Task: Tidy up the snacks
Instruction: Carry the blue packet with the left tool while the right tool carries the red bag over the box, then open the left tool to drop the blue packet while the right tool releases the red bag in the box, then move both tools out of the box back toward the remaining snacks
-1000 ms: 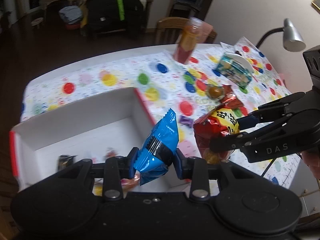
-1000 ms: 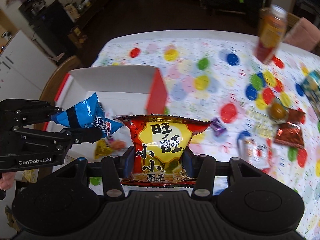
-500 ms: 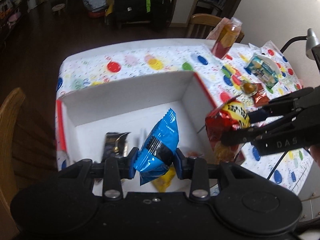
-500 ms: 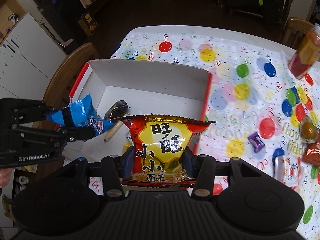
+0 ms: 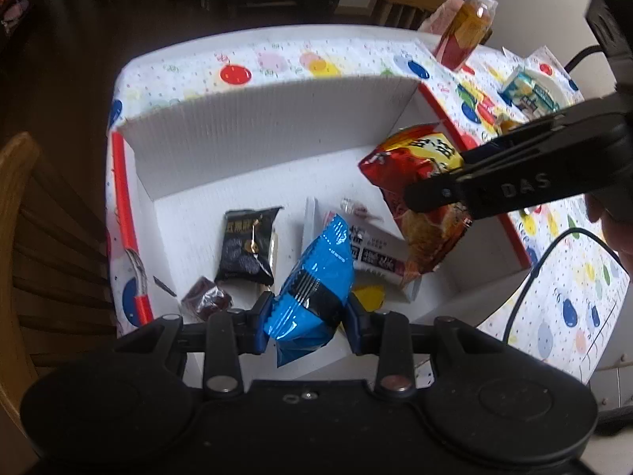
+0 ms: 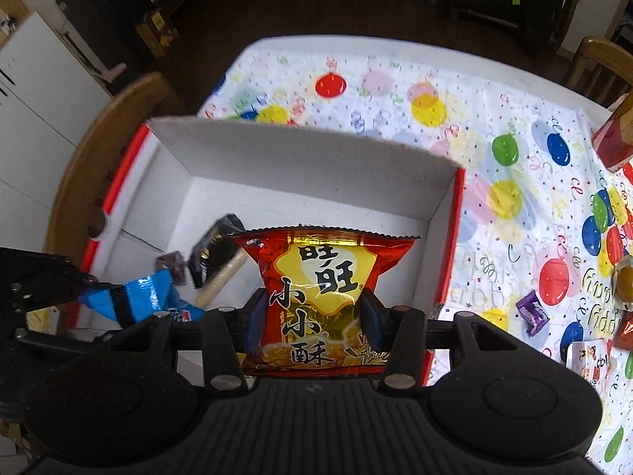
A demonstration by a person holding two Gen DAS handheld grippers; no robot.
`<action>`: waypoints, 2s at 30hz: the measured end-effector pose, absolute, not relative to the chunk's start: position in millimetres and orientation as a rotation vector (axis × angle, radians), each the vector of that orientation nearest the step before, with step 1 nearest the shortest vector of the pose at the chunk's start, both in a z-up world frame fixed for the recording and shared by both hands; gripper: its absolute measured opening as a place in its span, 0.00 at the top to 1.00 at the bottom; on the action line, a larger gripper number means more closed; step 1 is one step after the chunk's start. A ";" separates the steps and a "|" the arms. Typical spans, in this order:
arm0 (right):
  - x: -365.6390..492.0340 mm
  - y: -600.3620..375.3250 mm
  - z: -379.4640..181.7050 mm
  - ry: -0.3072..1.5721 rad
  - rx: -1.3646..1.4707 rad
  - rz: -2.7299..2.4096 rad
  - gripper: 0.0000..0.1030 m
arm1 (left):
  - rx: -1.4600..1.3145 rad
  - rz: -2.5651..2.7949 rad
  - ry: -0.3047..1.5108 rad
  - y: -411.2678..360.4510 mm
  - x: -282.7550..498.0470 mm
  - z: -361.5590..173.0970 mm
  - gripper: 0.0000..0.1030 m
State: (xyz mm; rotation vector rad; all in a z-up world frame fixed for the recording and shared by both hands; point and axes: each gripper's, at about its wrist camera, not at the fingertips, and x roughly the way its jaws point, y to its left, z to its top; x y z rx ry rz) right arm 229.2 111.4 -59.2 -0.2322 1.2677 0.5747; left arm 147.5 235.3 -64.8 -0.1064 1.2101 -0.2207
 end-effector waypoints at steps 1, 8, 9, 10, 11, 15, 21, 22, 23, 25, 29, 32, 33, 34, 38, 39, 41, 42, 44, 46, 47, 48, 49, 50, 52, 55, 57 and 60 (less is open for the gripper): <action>229.3 114.0 -63.2 1.272 -0.246 0.569 0.54 | -0.108 -0.224 1.216 236.0 147.6 -67.7 0.67; 224.9 122.3 -77.6 1.299 -0.275 0.571 0.54 | -0.112 -0.245 1.249 235.3 152.3 -82.8 0.67; 224.7 122.8 -77.8 1.296 -0.276 0.572 0.54 | -0.112 -0.249 1.251 234.9 153.5 -85.0 0.67; 224.7 123.3 -77.7 1.295 -0.275 0.572 0.54 | -0.113 -0.250 1.256 234.3 154.5 -87.4 0.67; 225.4 123.5 -77.6 1.296 -0.272 0.569 0.54 | -0.113 -0.251 1.262 233.7 155.8 -90.2 0.67; 226.9 123.0 -77.4 1.295 -0.264 0.560 0.53 | -0.099 -0.252 1.282 229.7 158.2 -99.5 0.67; 227.8 119.4 -74.9 1.292 -0.251 0.551 0.53 | -0.098 -0.244 1.298 228.0 158.0 -109.4 0.67; 227.6 118.6 -73.8 1.289 -0.249 0.550 0.53 | -0.101 -0.243 1.298 227.8 157.8 -109.9 0.67; 227.3 117.7 -72.2 1.284 -0.247 0.549 0.52 | -0.099 -0.238 1.297 227.7 158.0 -110.4 0.66; 226.4 116.2 -67.8 1.268 -0.251 0.549 0.47 | -0.094 -0.228 1.292 227.2 158.5 -110.1 0.65; 224.6 109.6 -56.4 1.245 -0.238 0.547 0.42 | -0.082 -0.199 1.278 226.0 157.7 -107.0 0.61; 220.1 103.0 -47.3 1.232 -0.220 0.558 0.40 | -0.070 -0.188 1.257 224.4 154.1 -102.2 0.43; 218.1 100.8 -44.6 1.230 -0.214 0.563 0.39 | -0.063 -0.182 1.249 223.7 153.1 -99.8 0.41; 215.6 99.0 -41.6 1.225 -0.214 0.565 0.37 | -0.057 -0.178 1.242 223.2 151.9 -97.5 0.40; 204.8 88.6 -28.0 1.201 -0.200 0.589 0.33 | -0.060 -0.170 1.208 222.5 145.7 -86.4 0.29; 201.7 85.3 -24.8 1.196 -0.194 0.592 0.31 | -0.058 -0.167 1.197 221.9 143.8 -83.0 0.26; 196.1 78.1 -19.0 1.184 -0.188 0.596 0.29 | -0.053 -0.162 1.174 219.7 140.2 -75.9 0.23; 193.4 74.7 -16.2 1.180 -0.186 0.598 0.29 | -0.052 -0.163 1.166 218.7 138.7 -72.1 0.23; 188.3 67.2 -10.4 1.171 -0.174 0.601 0.29 | -0.050 -0.161 1.142 215.9 135.9 -63.4 0.19; 182.8 59.0 -5.4 1.164 -0.159 0.602 0.29 | -0.050 -0.155 1.111 211.9 132.8 -54.1 0.13; 180.4 54.7 -3.1 1.161 -0.152 0.601 0.29 | -0.051 -0.159 1.098 209.5 130.7 -48.9 0.13; 178.1 50.1 -1.1 1.157 -0.147 0.601 0.29 | -0.052 -0.162 1.087 207.0 129.6 -44.6 0.12; 175.8 45.5 0.8 1.154 -0.142 0.600 0.29 | -0.049 -0.163 1.078 203.8 128.6 -40.5 0.11; 173.7 40.7 2.4 1.151 -0.137 0.596 0.29 | -0.045 -0.165 1.068 200.1 128.2 -36.7 0.09; 169.8 30.3 5.5 1.145 -0.128 0.592 0.29 | -0.036 -0.167 1.046 192.5 126.3 -29.1 0.07; 165.1 13.3 10.5 1.139 -0.113 0.580 0.28 | -0.037 -0.169 1.014 179.9 124.4 -19.2 0.05; 161.8 0.9 14.6 1.127 -0.111 0.561 0.28 | -0.035 -0.165 0.990 170.7 123.4 -12.4 0.03; 157.8 -20.0 19.4 1.113 -0.104 0.535 0.25 | -0.028 -0.175 0.961 156.2 122.7 -3.5 0.01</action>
